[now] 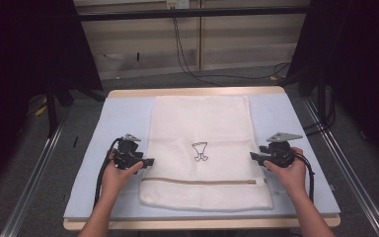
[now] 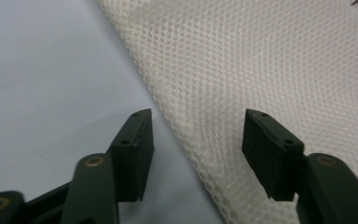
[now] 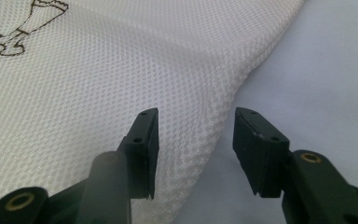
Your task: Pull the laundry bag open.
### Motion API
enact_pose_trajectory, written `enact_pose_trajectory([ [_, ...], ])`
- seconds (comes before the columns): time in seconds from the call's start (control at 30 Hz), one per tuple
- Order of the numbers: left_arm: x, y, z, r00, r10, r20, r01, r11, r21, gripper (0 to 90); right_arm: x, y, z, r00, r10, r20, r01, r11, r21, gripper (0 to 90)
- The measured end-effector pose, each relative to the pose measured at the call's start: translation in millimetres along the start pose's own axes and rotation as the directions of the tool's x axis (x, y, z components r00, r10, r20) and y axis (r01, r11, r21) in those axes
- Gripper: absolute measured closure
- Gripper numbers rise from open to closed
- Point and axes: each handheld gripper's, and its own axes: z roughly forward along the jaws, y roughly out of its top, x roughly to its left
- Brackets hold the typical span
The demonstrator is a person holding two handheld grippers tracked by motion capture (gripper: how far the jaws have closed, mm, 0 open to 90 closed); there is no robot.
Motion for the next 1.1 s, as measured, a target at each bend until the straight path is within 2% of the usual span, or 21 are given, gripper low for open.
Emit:
enact_pose_trajectory([
  [0.03,-3.6,0.5,0.4,0.9997,0.0,-0.023,0.0,1.0,0.002,47.3,-0.3,-1.0,-0.8,1.0,0.005,0.001,-0.005,1.0,-0.002,53.2],
  [0.1,-4.6,1.0,0.0,0.9998,0.0,-0.021,0.0,1.0,0.01,52.8,-0.1,-1.9,-0.9,0.9999,0.016,-0.006,-0.016,1.0,-0.003,55.3],
  [0.13,-5.6,1.5,-0.2,0.9998,0.008,-0.016,-0.007,0.9998,0.019,52.8,0.1,-2.7,-0.5,0.9998,0.018,-0.011,-0.018,1.0,-0.009,57.4],
  [0.17,-9.5,2.6,0.5,0.9995,0.014,-0.029,-0.013,0.9995,0.027,58.9,0.9,-3.7,-0.1,0.9997,0.019,-0.018,-0.019,1.0,-0.008,64.8],
  [0.23,-11.0,4.1,0.1,0.9995,0.009,-0.031,-0.007,0.9989,0.046,66.3,2.4,-4.1,-1.2,0.9995,0.03,-0.007,-0.03,1.0,0.008,71.5],
  [0.3,-9.0,5.3,-0.8,1.0,-0.004,0.001,0.004,0.9978,0.066,74.3,2.7,-4.4,-1.2,0.9993,0.033,-0.016,-0.033,0.999,0.003,75.7],
  [0.33,-9.0,5.3,-0.8,1.0,-0.004,0.001,0.004,0.9978,0.066,77.4,2.7,-4.4,-1.2,0.9993,0.033,-0.016,-0.033,0.999,0.003,75.7],
  [0.37,-8.8,4.7,-0.6,0.9997,-0.02,0.016,0.019,0.9979,0.062,81.3,3.7,-4.6,-0.9,0.999,0.041,-0.017,-0.041,0.999,-0.001,80.6],
  [0.4,-8.8,4.7,-0.6,0.9997,-0.02,0.016,0.019,0.9979,0.062,83.7,3.6,-4.4,-0.8,0.9989,0.043,-0.018,-0.043,0.999,-0.003,81.9],
  [0.5,-10.8,5.2,-3.9,0.9993,-0.037,0.013,0.036,0.9974,0.062,85.6,4.6,-3.2,-1.2,0.9987,0.05,-0.006,-0.05,0.999,-0.002,84.0],
  [0.6,-6.8,3.2,-8.6,0.998,-0.059,0.023,0.058,0.9965,0.061,86.1,6.8,-2.0,-1.1,0.9988,0.05,-0.003,-0.05,0.999,-0.013,84.7],
  [0.67,-3.3,1.3,-12.1,0.9973,-0.071,0.017,0.07,0.9957,0.061,86.2,8.5,-1.4,-0.1,0.9982,0.057,-0.02,-0.057,0.998,-0.02,85.0],
  [0.7,-1.9,0.1,-13.4,0.9958,-0.09,0.016,0.089,0.9945,0.055,86.2,9.4,-1.0,0.0,0.9972,0.068,-0.032,-0.068,0.997,-0.021,85.1],
  [0.73,0.7,-0.9,-15.7,0.9961,-0.087,0.015,0.086,0.9946,0.058,86.2,10.8,-0.6,1.0,0.9967,0.071,-0.039,-0.072,0.997,-0.021,85.2],
  [0.83,4.7,-2.7,-19.3,0.9949,-0.099,0.019,0.098,0.9936,0.057,86.2,13.5,0.2,2.2,0.9966,0.068,-0.047,-0.069,0.997,-0.023,85.3],
  [0.9,8.0,-5.2,-23.2,0.9946,-0.104,0.007,0.103,0.9935,0.048,86.1,18.0,2.6,4.2,0.9974,0.049,-0.053,-0.051,0.998,-0.038,85.5],
  [1.1,16.0,-11.5,-30.2,0.9919,-0.127,-0.003,0.127,0.9909,0.045,85.7,27.0,6.9,10.7,0.9966,0.038,-0.073,-0.039,0.999,-0.013,85.6],
])
